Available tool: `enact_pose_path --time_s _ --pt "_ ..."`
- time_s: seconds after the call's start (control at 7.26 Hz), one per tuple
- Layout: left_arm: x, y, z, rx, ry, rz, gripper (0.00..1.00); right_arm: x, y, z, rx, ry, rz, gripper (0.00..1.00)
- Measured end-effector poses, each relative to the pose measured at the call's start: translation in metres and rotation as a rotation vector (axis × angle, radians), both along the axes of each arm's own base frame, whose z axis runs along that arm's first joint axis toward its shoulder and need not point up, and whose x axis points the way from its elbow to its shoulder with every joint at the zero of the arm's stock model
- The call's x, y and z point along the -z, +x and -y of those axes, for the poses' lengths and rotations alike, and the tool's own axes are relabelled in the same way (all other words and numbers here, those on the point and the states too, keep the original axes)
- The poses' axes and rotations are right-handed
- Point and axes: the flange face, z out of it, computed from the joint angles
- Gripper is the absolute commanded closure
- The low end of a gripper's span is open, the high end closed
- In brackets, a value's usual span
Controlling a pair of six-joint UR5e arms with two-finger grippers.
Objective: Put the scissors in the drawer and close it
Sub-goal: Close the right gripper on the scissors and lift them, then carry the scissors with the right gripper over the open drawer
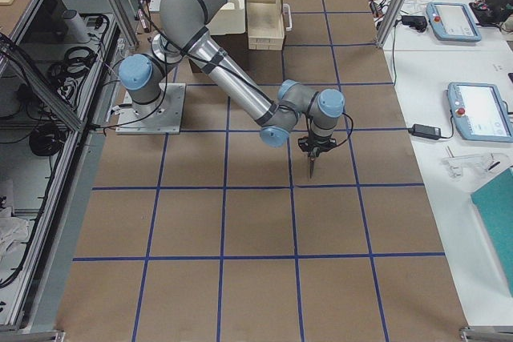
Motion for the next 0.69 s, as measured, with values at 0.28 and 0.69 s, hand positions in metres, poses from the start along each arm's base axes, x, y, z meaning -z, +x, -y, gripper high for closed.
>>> enact_pose_path --time_s 0.28,0.69 --pt "0.0 0.0 0.0 0.0 0.0 0.0 0.0 -0.032 0.014 0.0 -0.013 -0.016 -0.014 1.0" --pt "0.0 0.0 0.0 0.0 0.0 0.001 0.0 -0.114 0.064 -0.008 -0.061 -0.069 -0.024 1.0"
